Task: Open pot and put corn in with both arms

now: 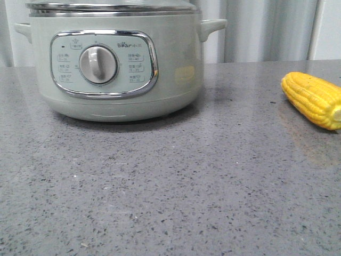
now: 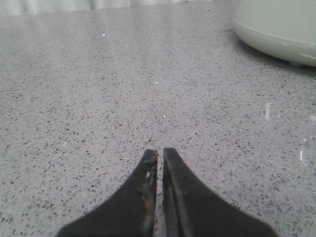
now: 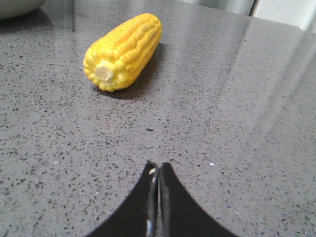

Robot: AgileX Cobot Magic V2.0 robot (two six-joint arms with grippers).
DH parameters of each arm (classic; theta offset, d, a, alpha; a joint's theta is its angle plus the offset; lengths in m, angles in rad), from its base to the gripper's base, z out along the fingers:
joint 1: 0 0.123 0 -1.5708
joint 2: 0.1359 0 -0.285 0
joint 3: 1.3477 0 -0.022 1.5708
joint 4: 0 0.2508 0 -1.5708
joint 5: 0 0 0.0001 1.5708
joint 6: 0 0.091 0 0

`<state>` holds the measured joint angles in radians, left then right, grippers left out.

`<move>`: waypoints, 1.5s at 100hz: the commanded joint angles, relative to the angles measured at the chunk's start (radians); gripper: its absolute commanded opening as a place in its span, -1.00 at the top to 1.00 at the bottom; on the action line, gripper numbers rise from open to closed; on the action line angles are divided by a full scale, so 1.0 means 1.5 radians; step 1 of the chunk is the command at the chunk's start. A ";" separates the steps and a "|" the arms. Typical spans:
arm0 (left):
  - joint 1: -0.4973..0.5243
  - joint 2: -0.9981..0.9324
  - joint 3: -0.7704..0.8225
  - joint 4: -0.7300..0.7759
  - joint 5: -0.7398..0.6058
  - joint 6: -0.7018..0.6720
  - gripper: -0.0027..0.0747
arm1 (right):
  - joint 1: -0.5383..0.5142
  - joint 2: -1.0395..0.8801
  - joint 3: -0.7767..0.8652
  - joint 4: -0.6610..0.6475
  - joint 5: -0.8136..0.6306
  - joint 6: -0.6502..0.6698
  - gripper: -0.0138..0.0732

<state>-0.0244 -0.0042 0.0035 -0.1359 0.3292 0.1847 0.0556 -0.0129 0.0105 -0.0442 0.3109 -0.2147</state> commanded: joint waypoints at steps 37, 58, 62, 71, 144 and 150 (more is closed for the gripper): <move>0.000 -0.020 0.004 -0.009 -0.024 -0.004 0.98 | -0.004 -0.011 0.013 0.002 -0.011 -0.004 0.84; 0.000 -0.020 0.004 -0.009 -0.024 -0.004 0.98 | -0.004 -0.011 0.013 0.002 -0.011 -0.004 0.84; 0.000 -0.020 0.004 -0.009 -0.024 -0.004 0.98 | -0.004 -0.011 0.013 0.002 -0.011 -0.004 0.84; 0.000 -0.020 0.004 -0.009 -0.024 -0.004 0.98 | -0.004 -0.011 0.013 0.000 -0.020 -0.004 0.84; 0.000 -0.020 0.004 -0.081 -0.029 -0.004 0.98 | -0.005 -0.011 0.013 0.121 -0.139 -0.004 0.84; 0.000 -0.020 0.004 -0.144 -0.037 -0.004 0.98 | -0.005 -0.011 0.013 0.127 -0.150 -0.004 0.84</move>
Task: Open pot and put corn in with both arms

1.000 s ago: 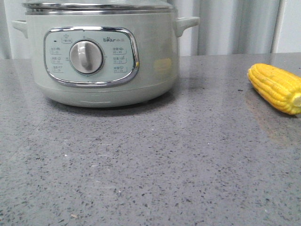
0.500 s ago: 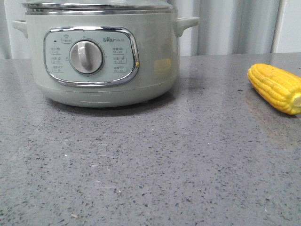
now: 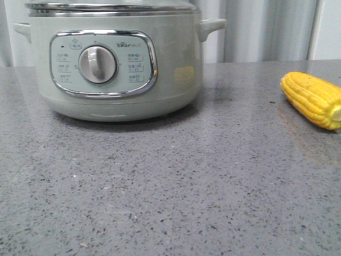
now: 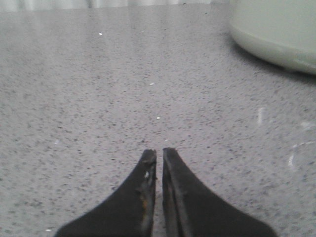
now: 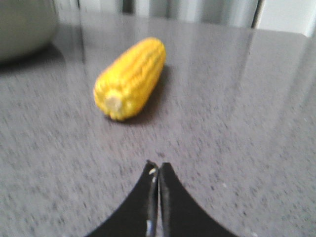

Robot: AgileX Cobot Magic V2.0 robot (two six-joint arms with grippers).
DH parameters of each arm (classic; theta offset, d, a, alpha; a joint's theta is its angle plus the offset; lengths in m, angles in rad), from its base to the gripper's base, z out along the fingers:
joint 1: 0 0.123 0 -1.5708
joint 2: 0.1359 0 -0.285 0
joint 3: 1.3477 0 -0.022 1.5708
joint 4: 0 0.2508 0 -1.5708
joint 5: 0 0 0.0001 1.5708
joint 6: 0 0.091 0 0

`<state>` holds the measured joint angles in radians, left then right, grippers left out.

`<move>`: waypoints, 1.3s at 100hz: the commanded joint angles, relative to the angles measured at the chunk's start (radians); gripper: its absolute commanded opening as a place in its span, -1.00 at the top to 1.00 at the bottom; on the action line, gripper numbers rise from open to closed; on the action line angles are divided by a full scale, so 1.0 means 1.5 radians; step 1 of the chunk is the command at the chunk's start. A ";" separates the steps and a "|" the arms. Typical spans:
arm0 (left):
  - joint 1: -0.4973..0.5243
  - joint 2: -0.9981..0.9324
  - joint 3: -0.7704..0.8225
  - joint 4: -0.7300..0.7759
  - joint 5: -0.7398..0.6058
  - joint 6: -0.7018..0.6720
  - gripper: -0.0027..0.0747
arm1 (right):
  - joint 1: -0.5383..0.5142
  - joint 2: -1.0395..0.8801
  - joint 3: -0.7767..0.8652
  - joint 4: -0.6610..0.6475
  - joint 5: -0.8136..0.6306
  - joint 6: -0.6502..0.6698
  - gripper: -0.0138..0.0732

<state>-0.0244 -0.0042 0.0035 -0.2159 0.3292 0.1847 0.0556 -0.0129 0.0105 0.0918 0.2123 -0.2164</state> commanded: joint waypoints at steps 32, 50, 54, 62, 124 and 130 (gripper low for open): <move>0.000 -0.020 0.004 -0.428 -0.099 -0.004 0.98 | -0.005 -0.011 0.013 0.160 -0.094 -0.003 0.84; 0.000 -0.020 0.004 -0.442 -0.137 -0.004 0.98 | -0.005 -0.011 0.013 0.322 -0.158 -0.003 0.84; 0.000 -0.020 0.002 -0.452 -0.154 -0.004 0.98 | -0.005 -0.011 0.013 0.387 -0.177 -0.003 0.84; 0.000 -0.020 -0.007 -0.457 -0.167 0.001 0.98 | -0.005 -0.011 0.003 0.488 -0.201 -0.003 0.84; 0.000 0.227 -0.311 -0.243 -0.054 0.181 -0.18 | -0.004 0.289 -0.380 0.248 0.072 -0.003 0.03; 0.000 0.252 -0.331 -0.243 -0.053 0.216 -0.17 | -0.004 0.325 -0.415 0.230 0.090 -0.003 -0.17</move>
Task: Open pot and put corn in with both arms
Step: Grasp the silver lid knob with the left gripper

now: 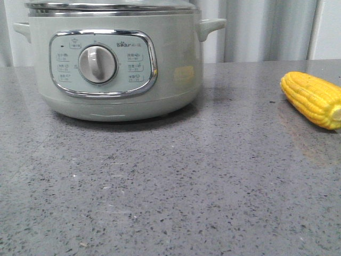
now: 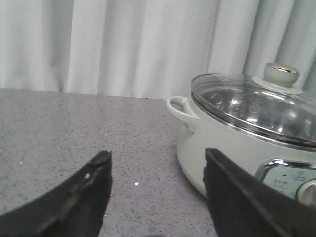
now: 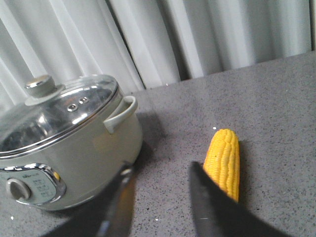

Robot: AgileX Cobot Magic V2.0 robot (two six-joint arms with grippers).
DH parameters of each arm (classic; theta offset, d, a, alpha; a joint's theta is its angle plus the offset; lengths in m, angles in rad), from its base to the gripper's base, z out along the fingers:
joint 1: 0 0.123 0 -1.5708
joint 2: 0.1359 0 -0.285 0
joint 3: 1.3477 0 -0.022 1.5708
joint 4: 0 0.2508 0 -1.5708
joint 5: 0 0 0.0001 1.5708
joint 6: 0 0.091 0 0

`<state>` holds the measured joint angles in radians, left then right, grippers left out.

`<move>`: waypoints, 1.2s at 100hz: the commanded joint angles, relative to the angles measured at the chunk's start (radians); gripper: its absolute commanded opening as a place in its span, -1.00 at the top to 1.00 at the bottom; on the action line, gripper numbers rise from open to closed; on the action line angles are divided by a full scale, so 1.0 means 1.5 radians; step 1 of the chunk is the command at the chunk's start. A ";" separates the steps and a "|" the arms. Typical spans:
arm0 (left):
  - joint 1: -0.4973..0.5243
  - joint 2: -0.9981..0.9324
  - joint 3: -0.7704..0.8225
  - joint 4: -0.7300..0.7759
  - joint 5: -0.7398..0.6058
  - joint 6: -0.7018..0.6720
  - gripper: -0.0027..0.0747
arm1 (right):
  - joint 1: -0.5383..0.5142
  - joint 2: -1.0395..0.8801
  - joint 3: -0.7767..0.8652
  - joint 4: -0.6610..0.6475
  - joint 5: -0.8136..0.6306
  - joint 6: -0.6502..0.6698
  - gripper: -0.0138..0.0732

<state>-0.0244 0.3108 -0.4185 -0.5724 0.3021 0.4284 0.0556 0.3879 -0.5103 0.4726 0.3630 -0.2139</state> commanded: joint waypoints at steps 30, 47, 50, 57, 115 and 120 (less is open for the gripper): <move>-0.060 0.152 -0.124 -0.015 -0.053 0.103 -0.18 | -0.002 0.108 -0.141 -0.093 -0.018 -0.028 -0.46; -0.165 0.275 -0.197 -0.017 -0.109 0.103 -0.18 | 0.013 0.110 -0.141 -0.093 -0.023 -0.028 -0.46; -0.185 0.298 -0.211 -0.017 -0.121 0.103 -0.18 | 0.015 0.110 -0.141 -0.094 -0.023 -0.030 -0.46; -0.237 0.355 -0.246 -0.017 -0.169 0.103 -0.18 | 0.016 0.110 -0.141 -0.094 -0.023 -0.030 -0.46; -0.393 0.764 -0.529 -0.008 -0.288 0.102 -0.44 | 0.016 0.110 -0.141 -0.094 -0.014 -0.030 -0.46; -0.393 0.779 -0.537 -0.008 -0.285 0.102 -0.48 | 0.016 0.110 -0.141 -0.094 -0.009 -0.030 -0.46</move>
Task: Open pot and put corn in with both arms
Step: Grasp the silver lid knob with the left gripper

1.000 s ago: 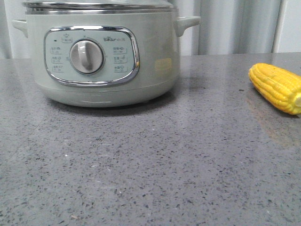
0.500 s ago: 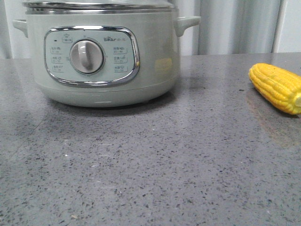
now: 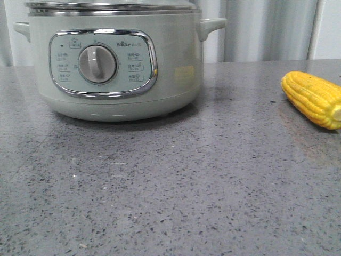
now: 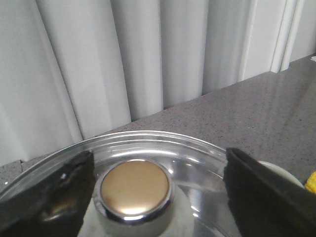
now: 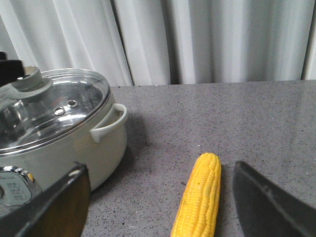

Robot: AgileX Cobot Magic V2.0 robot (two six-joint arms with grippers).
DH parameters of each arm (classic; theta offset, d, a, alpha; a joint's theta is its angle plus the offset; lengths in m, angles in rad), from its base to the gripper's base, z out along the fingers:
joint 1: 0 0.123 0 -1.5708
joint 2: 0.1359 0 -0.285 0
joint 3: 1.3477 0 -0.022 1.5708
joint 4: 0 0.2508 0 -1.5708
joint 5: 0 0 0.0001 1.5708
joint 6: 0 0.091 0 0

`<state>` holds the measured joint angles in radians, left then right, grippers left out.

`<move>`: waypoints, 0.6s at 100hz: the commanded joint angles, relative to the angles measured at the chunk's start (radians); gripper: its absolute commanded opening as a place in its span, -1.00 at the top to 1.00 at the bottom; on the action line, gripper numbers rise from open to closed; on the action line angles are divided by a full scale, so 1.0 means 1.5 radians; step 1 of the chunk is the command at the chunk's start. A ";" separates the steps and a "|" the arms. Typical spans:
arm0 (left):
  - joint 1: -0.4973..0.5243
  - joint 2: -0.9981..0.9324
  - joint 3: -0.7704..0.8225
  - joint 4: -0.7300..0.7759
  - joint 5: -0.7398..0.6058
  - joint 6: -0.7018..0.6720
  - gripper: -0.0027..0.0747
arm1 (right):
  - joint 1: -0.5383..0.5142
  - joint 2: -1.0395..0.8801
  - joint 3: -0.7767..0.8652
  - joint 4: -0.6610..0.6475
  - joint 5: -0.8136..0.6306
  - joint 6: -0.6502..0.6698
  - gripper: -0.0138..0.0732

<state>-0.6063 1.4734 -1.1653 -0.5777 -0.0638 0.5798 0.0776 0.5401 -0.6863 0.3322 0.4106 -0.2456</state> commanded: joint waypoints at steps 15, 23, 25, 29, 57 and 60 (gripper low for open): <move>-0.005 0.034 -0.042 -0.008 -0.042 -0.001 -0.47 | 0.001 0.008 -0.024 -0.001 -0.035 -0.008 -0.46; -0.005 0.043 -0.042 -0.033 -0.043 -0.001 -0.47 | 0.001 0.008 -0.024 -0.001 -0.035 -0.008 -0.46; -0.005 0.045 -0.042 -0.040 -0.043 -0.001 -0.47 | 0.001 0.008 -0.024 -0.001 -0.035 -0.008 -0.46; -0.005 0.047 -0.042 -0.049 -0.043 -0.001 -0.46 | 0.001 0.008 -0.024 -0.001 -0.035 -0.008 -0.46; -0.005 0.049 -0.042 -0.061 -0.049 -0.001 0.40 | 0.001 0.008 -0.024 -0.001 -0.035 -0.008 -0.46; -0.005 0.049 -0.043 -0.061 -0.049 -0.001 0.50 | 0.001 0.008 -0.024 -0.001 -0.035 -0.008 -0.46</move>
<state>-0.6068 1.5826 -1.1962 -0.6653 -0.1039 0.5837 0.0776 0.5401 -0.6863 0.3322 0.4242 -0.2456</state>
